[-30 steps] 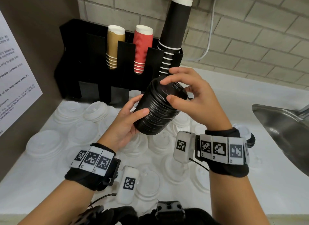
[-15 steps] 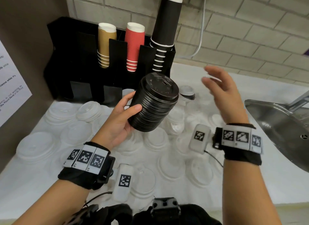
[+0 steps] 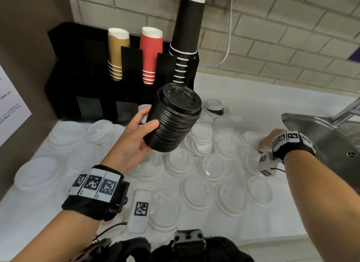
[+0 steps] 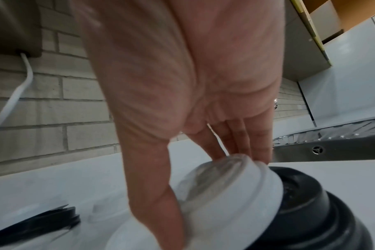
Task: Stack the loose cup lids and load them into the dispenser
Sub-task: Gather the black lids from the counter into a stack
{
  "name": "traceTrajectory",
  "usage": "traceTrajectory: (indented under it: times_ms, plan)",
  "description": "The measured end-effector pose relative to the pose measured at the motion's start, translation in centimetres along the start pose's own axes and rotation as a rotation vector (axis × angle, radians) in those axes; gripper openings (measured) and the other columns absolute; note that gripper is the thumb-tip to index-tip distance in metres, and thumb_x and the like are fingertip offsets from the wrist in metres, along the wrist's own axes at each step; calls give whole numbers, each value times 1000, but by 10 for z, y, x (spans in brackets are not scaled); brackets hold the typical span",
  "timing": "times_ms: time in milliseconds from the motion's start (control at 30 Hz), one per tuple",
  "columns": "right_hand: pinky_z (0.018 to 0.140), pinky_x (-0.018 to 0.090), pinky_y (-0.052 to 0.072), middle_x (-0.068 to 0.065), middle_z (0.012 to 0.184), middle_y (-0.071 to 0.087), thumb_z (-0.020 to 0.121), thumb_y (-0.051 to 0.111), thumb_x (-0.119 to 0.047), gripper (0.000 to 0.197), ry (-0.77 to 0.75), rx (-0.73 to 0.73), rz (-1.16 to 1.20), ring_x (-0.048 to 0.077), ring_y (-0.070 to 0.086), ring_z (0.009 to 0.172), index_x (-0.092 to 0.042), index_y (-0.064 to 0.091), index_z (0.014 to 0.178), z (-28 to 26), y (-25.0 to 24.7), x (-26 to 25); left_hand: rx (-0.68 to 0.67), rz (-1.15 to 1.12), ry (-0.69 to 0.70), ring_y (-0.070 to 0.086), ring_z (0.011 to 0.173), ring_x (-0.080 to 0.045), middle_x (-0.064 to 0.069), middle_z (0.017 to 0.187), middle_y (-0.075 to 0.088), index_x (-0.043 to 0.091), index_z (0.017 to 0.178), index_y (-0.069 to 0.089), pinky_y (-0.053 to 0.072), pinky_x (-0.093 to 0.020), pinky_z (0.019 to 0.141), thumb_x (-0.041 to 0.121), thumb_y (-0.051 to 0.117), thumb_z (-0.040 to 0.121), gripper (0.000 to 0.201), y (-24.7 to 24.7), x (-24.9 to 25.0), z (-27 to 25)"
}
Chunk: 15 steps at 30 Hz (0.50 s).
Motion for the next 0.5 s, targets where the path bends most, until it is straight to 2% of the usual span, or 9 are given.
traceTrajectory:
  times_ms: [67,133,200,233,300,333,400,500]
  plan:
    - [52,24,51,0,45,64,43,66,-62,51,-3,-13,-6,20,66,41,-16,69,65,6,-1,-2,-1,2,0,69,99,-13,4,106,72,24,131,53,58,-28,74,26,68,76,58,1,0,0]
    - [54,25,50,1,57,70,37,63,-72,70,-22,7,33,22,68,53,-15,67,78,13,-2,-7,3,-1,-2,69,99,-13,3,107,72,23,132,52,58,-28,74,28,70,72,63,1,0,1]
    - [61,28,46,4,94,68,50,73,-67,82,-75,-30,98,26,64,80,-16,58,113,23,0,-16,5,-5,0,69,99,-13,3,107,72,22,134,51,58,-28,73,27,70,72,64,2,0,1]
    - [70,31,45,7,111,64,58,77,-62,86,-107,-66,120,28,61,93,-19,49,128,28,1,-19,6,-9,-2,69,98,-13,3,107,72,22,134,51,58,-28,73,28,71,71,66,3,0,1]
    - [87,34,43,8,133,55,61,81,-58,99,-124,-114,81,31,54,116,-24,37,142,34,3,-19,11,-14,-5,69,99,-13,3,107,72,20,137,49,58,-28,74,25,69,74,65,3,-1,2]
    - [92,36,42,8,138,52,58,83,-57,104,-106,-125,31,31,51,122,-26,33,145,36,5,-16,11,-15,-5,69,99,-14,3,108,72,20,138,48,58,-29,75,25,66,76,64,3,-1,1]
    - [94,38,46,10,135,54,54,86,-52,108,-88,-135,-55,32,53,119,-25,33,145,40,9,-9,7,-16,-9,68,100,-14,3,109,71,20,138,48,58,-29,75,25,68,76,65,3,-1,1]
    - [95,40,49,12,133,55,59,87,-36,96,-84,-133,-58,33,55,115,-21,39,141,44,14,0,9,-7,-11,68,102,-15,1,111,71,20,139,47,57,-29,75,27,70,74,69,3,0,0]
Point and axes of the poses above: each hand's wrist, its own z-axis towards the middle knuckle, its own y-axis out of the palm, x = y × z, the point moved 4 cm from there along z, towards the middle knuckle
